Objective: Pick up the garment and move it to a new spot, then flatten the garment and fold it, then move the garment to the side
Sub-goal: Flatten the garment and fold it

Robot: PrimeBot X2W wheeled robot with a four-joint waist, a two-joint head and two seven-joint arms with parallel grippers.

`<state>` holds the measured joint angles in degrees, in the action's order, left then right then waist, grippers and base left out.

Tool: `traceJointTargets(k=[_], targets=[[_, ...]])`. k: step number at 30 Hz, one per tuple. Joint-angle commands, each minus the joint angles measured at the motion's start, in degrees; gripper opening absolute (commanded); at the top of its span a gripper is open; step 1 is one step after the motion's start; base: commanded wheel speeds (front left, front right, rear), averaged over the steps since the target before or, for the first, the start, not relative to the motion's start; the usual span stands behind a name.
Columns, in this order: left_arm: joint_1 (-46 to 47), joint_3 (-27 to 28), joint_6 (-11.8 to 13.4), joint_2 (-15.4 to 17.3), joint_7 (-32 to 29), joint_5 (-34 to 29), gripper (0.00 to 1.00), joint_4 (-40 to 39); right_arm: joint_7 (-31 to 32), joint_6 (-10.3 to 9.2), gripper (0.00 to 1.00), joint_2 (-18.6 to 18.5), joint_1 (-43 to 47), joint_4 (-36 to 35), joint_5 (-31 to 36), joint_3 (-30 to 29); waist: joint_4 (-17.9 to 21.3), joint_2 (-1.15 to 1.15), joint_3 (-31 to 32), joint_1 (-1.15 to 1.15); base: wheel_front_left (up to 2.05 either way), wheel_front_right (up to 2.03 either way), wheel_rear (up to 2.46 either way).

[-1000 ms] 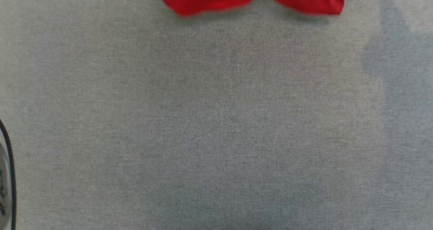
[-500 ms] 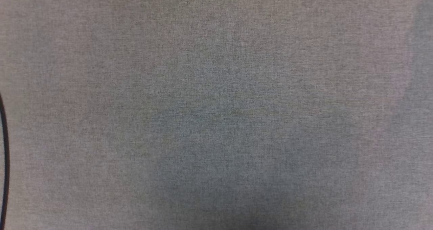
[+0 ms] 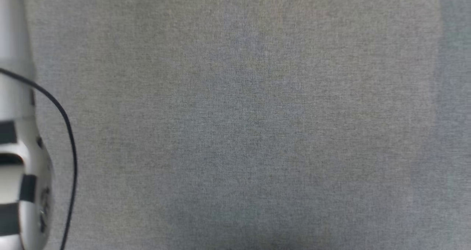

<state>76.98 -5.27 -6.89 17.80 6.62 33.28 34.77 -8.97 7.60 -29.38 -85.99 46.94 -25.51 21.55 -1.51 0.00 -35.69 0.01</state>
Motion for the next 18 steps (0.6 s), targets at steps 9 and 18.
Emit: traceJointTargets(k=[9, 18], targets=[[-21.2, -3.1, -0.5, -1.4, 1.3, 3.5, 0.0, -0.9, -0.7, -0.11, 0.0, -2.3, 19.5, -3.7, -9.4, 4.8, -0.3, 0.0, 11.4, -0.01, 0.0, 0.0, 0.0], [-37.6, -3.7, -0.5, -1.5, 0.9, 6.5, 0.0, -1.9, 1.9, -0.11, 0.0, -5.2, 36.4, -10.0, -15.0, 8.4, 0.0, 0.0, 17.6, -0.01, 0.0, 0.0, 0.0]])
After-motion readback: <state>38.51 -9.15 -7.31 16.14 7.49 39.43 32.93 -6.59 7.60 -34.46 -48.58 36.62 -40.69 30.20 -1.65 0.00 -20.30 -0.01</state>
